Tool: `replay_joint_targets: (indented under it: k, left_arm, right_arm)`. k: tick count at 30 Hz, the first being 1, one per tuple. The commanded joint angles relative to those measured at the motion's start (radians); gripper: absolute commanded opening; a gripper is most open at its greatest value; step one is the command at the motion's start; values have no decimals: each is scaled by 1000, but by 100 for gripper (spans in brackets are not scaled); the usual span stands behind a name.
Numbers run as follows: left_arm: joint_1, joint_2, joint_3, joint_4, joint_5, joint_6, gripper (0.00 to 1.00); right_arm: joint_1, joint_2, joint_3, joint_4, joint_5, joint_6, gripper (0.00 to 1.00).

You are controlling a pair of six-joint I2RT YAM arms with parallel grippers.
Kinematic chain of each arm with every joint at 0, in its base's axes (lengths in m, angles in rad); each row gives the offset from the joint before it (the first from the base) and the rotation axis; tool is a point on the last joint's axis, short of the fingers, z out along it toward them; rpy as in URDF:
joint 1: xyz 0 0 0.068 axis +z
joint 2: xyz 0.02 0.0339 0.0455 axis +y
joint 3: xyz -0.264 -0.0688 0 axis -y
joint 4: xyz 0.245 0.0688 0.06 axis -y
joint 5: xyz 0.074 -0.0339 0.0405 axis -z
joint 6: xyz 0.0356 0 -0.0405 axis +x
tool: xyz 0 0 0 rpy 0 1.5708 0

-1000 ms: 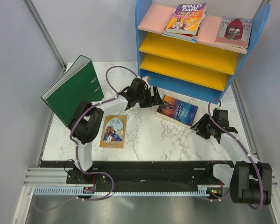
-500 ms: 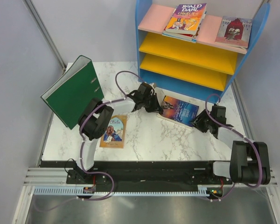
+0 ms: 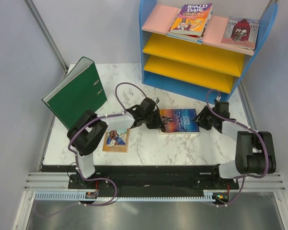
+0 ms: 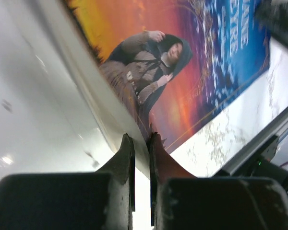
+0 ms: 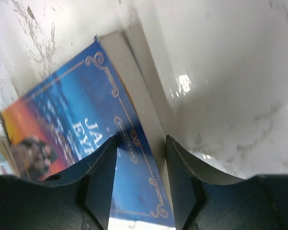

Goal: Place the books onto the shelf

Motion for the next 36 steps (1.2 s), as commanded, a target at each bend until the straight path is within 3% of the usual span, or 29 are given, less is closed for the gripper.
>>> replay_joint_targets:
  k: [1,2,5,6,7,13,19,23,27,36]
  left_arm:
    - [-212,-62,32,-69,194,6,2]
    - [-232,-59,43,-112,179,4,3]
    - [-275,-62,46,-143,160,-6,25]
    - [-288,-68,37,-146,153,-2,58]
    - [-292,-94,17,-154,143,3,99]
    - [-295,-287,-104,-212,-31,64,100]
    - [-233,-460,-89,-282,-226,164,100]
    - [-104,-389,-28,-310,-158,228,100]
    - [-1,-267,58,-312,-119,286,98]
    - [38,-25,187,-293,-47,313,98]
  right_arm:
    - [87,73,123,111,-86,-12,52]
    - [98,84,137,104,-87,-14,53]
    - [112,94,165,97,-86,-12,55]
    - [110,90,168,94,-75,-17,57]
    - [110,81,171,75,-68,-32,58]
    - [110,-69,172,-96,41,-86,64]
    - [102,-335,116,-272,159,-39,72]
    - [93,-441,19,-302,83,69,73]
    - [93,-433,-112,-242,-27,158,71]
    - [95,-441,-223,-141,-61,219,69]
